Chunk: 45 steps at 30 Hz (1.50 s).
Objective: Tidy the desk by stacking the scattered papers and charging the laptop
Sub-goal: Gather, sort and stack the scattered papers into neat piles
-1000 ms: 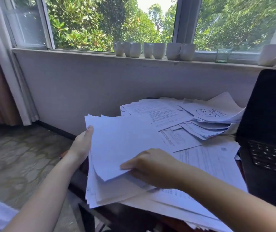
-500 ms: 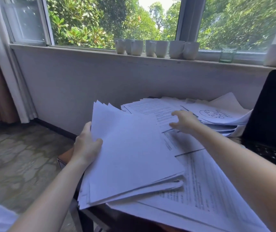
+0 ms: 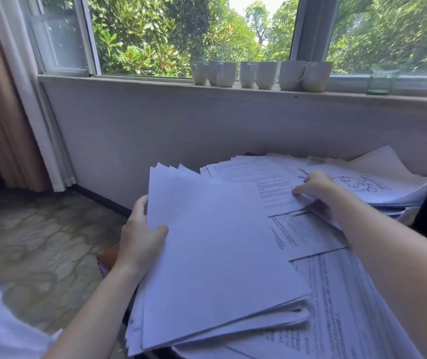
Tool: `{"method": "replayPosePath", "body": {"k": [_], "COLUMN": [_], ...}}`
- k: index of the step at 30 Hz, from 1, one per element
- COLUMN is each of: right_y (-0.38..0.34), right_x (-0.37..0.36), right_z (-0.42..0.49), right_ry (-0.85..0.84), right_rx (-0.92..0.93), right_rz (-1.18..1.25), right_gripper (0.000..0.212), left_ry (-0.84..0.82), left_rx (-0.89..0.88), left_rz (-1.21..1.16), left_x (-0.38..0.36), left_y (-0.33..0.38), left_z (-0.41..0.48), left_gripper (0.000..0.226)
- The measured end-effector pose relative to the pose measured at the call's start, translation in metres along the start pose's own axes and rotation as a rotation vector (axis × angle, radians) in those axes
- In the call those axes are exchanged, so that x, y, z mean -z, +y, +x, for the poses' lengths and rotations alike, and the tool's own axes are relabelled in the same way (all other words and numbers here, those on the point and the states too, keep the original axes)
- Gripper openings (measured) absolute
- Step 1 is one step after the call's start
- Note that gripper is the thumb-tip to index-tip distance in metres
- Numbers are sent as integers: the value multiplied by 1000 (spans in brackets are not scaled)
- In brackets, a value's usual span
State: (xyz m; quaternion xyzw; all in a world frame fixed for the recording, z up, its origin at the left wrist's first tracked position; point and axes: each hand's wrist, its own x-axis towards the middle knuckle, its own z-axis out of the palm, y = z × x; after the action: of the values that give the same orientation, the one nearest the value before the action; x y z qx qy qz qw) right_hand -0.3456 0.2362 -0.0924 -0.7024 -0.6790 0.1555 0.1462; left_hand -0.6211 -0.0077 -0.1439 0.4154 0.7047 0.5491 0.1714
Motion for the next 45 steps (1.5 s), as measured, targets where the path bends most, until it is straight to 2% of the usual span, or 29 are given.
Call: {"method": "replayPosePath", "body": {"k": [2,4,9,15,19,24,26,29,32,34,36,39,41,45], "right_y": [0,2,7,9,3,-5,-5,0,6,9,11,12,14,26], "right_x": [-1,-1,13,34,41,36,25,2,-17,-25,-26,-17,-8,10], "right_z": [-1,-4,-25,-59,-85,-133,-156,-185,-211,-220,-220,-208,-194,-147], "right_ry": [-14,50,393,572,454,114,-25,-160,-247,-290,-301,-236,-92,148], "right_rx": [14,37,68,99,111,150,150,166,209,235,294,415,437,369], "right_rz": [121,285,515,740,1024,1213,1162,981,863,763,570,222,10,-160], "right_gripper": [39,6,22,33,32,26,25,23,22,21,20,22,24,16], "left_ry": [2,4,6,-9,-9,-20,-15,43,47,6,-34,-74,-90,-97], "left_rx": [-3,-15,-23,-6,16,14,27,59,92,101,91,45,16,-29], "left_rz": [-5,12,45,70,88,81,71,-20,-74,-3,102,217,252,256], "left_x": [0,0,0,0,0,1,1,-2,-3,-2,1,2,2,0], "left_y": [1,0,0,4,6,6,6,11,17,16,14,14,12,7], "left_z": [0,0,0,-3,-4,-4,-4,-6,-8,-6,-5,-6,-7,-6], "left_gripper": [59,59,59,60,60,58,55,30,49,63,65,70,71,64]}}
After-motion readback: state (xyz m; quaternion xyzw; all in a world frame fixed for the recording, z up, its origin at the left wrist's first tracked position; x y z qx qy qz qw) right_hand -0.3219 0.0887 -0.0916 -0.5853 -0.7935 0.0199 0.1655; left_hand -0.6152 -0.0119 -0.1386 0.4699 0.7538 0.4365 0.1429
